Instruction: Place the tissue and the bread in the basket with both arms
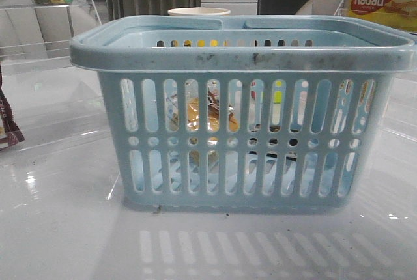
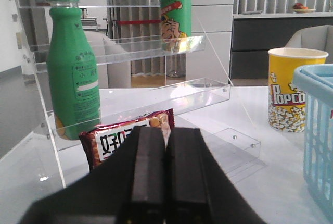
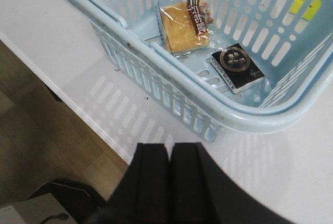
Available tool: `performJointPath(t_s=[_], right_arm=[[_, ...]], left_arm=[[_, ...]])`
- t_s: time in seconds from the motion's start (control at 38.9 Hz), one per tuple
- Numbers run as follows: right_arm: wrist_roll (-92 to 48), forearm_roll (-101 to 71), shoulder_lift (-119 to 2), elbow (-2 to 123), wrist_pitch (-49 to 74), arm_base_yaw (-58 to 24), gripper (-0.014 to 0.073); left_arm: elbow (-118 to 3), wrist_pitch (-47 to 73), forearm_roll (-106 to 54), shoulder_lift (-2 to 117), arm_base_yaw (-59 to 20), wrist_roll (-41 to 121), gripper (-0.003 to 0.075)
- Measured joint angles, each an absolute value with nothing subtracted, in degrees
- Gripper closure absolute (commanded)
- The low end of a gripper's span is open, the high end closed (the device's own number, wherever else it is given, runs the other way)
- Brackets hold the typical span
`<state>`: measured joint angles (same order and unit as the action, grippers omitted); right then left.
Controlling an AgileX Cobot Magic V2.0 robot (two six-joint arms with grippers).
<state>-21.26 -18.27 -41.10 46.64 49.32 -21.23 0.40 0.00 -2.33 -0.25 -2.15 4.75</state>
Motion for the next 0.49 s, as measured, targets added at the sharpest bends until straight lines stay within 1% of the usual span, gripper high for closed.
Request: performJointPath(t_s=[0.49], right_arm=[[-21.26, -18.27, -41.1, 46.64, 49.32, -21.23, 0.0538]], left_arm=[[0.4, -0.39, -2.24, -0.25, -3.13, 4.75, 0.0627]])
